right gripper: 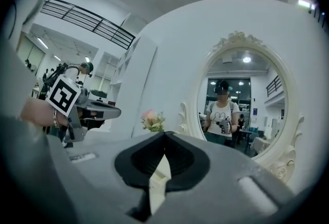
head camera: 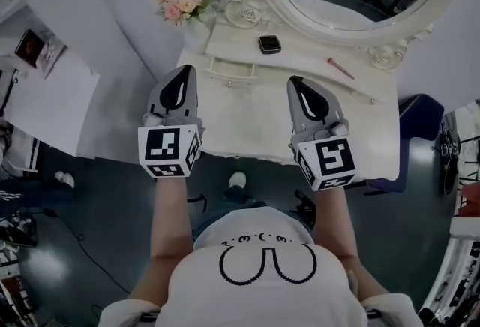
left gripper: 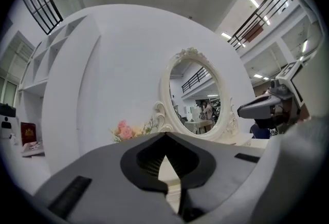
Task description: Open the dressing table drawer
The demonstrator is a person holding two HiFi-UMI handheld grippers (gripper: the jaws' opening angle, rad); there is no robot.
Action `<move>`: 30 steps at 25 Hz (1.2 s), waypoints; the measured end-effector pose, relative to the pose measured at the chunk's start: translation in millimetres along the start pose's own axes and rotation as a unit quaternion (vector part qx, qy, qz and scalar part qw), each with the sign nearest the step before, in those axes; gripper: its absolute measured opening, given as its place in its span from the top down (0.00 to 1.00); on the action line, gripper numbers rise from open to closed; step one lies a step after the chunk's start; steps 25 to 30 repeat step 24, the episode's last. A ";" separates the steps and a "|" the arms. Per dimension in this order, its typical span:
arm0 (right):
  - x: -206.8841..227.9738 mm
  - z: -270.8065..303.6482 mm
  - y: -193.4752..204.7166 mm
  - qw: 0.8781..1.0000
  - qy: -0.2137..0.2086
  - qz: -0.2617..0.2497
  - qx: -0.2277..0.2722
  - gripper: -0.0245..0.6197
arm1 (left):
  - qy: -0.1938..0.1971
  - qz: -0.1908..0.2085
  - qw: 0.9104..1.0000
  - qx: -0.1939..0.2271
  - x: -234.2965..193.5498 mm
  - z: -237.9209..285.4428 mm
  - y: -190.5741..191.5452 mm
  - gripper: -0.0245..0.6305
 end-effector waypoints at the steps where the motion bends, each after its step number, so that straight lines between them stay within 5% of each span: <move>1: 1.8 -1.3 -1.6 1.000 0.003 -0.005 0.000 0.96 | -0.001 0.000 1.000 0.005 0.0 0.9 -3.4 0.97; 30: 11.9 -15.9 -8.1 1.000 0.009 -0.002 0.012 0.96 | 0.011 0.004 1.000 0.020 17.2 1.4 -17.3 0.97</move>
Point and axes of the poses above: the fingertips, and each gripper's own axes: z forward along the fingers, x to its right, y out of its underside, the point moved 5 cm from there along -z, backward along the fingers, and after that the axes turned 7 degrees about -y, right-handed, at the moved point
